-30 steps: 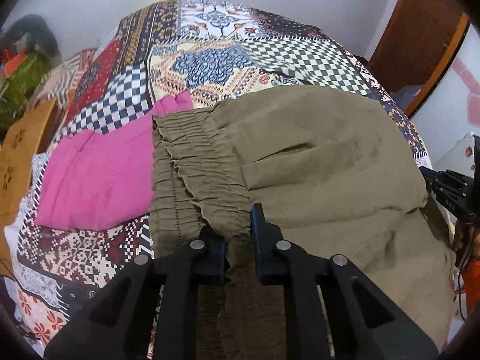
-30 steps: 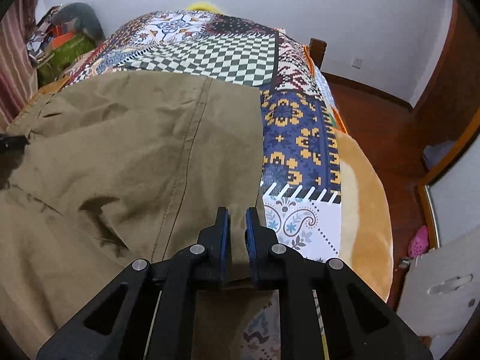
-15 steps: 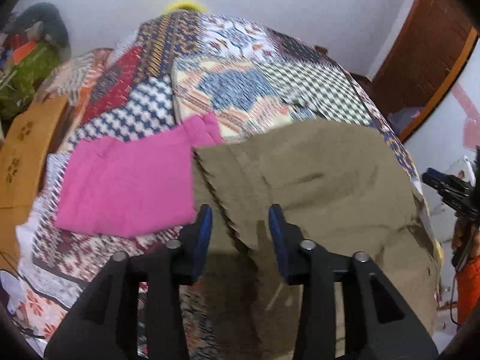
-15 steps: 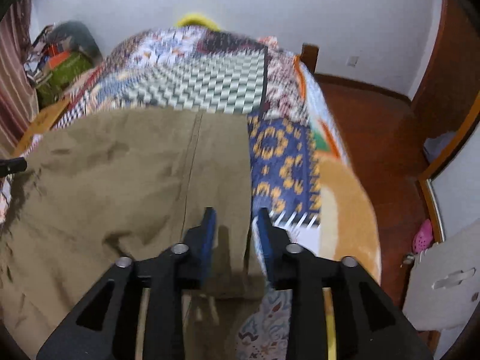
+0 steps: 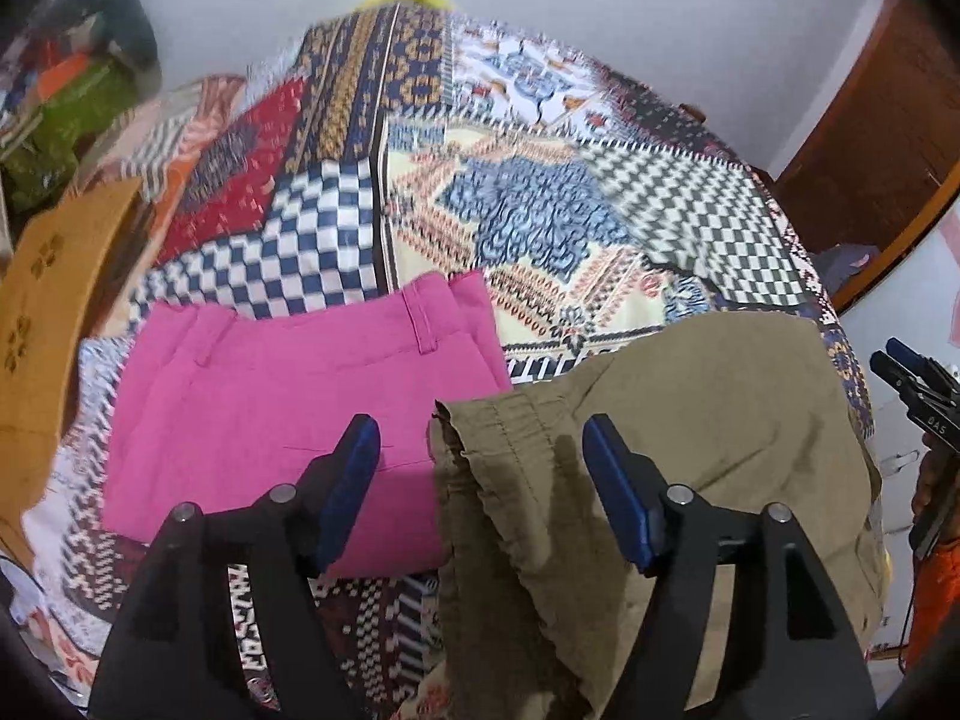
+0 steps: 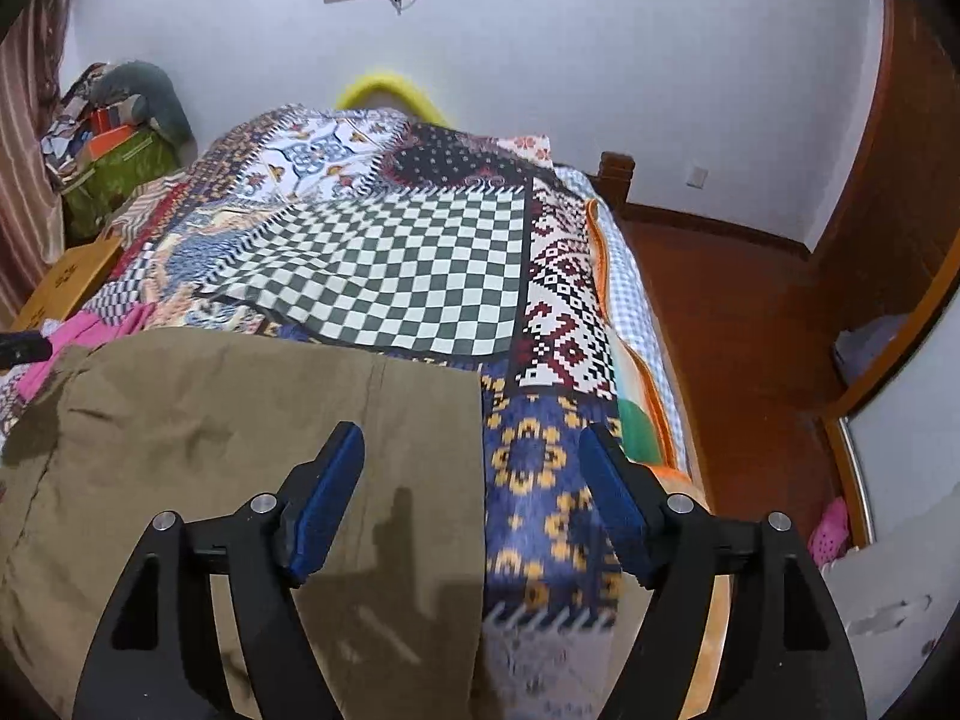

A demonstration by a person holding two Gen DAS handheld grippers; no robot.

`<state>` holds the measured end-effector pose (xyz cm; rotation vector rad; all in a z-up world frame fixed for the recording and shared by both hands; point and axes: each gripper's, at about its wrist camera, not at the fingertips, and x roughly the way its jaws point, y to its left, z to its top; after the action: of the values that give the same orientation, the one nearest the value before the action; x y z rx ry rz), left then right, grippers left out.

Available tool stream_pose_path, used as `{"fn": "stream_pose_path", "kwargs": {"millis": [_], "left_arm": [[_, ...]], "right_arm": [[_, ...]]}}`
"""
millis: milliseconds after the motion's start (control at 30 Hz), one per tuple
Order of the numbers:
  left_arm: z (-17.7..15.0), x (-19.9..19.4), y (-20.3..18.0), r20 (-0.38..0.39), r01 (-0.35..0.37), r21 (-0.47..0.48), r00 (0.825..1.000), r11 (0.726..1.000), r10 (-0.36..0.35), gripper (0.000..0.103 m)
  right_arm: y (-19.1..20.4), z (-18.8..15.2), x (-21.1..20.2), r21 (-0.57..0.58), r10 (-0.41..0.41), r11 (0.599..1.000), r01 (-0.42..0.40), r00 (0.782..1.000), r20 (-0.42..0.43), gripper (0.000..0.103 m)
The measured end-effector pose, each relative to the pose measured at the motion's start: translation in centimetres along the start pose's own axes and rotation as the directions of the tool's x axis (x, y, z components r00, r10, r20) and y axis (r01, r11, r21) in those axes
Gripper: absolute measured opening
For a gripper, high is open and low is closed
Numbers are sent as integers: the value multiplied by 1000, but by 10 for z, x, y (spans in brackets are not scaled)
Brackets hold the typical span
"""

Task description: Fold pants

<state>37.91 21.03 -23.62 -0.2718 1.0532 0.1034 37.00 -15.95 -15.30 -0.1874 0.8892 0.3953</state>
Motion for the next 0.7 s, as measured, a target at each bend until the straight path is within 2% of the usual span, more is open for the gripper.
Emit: {"fn": "stream_pose_path", "kwargs": {"millis": [200,433,500,533,600,633,667,700], "left_arm": [[-1,27,-5,-37,20,19,999,1000,-19,72],[3,47,-9,-73,74,11,995,997,-73,72],[3,51,-7,-80,93,-6,992,996,-93,72],[3,53,-6,-83,102,-14,991,995,-103,72],[3,53,-4,-78,117,-27,990,993,-119,69],[3,52,-5,-72,115,-23,991,993,-116,67],[3,51,-6,-67,112,-13,991,994,-113,65],[3,49,-9,-56,107,15,993,994,-106,61]], "right_arm": [[-3,9,38,-22,16,1000,-17,998,-57,71],[-6,14,79,-6,89,996,-90,986,-140,70],[-6,13,87,1,125,992,-127,979,-163,60],[-6,13,89,0,128,991,-130,977,-170,52],[-5,13,90,-8,128,991,-132,977,-168,43],[-5,15,91,-8,135,990,-138,976,-169,26],[-5,15,91,-2,130,991,-133,976,-176,15],[-5,17,92,2,131,991,-132,976,-172,15]]}}
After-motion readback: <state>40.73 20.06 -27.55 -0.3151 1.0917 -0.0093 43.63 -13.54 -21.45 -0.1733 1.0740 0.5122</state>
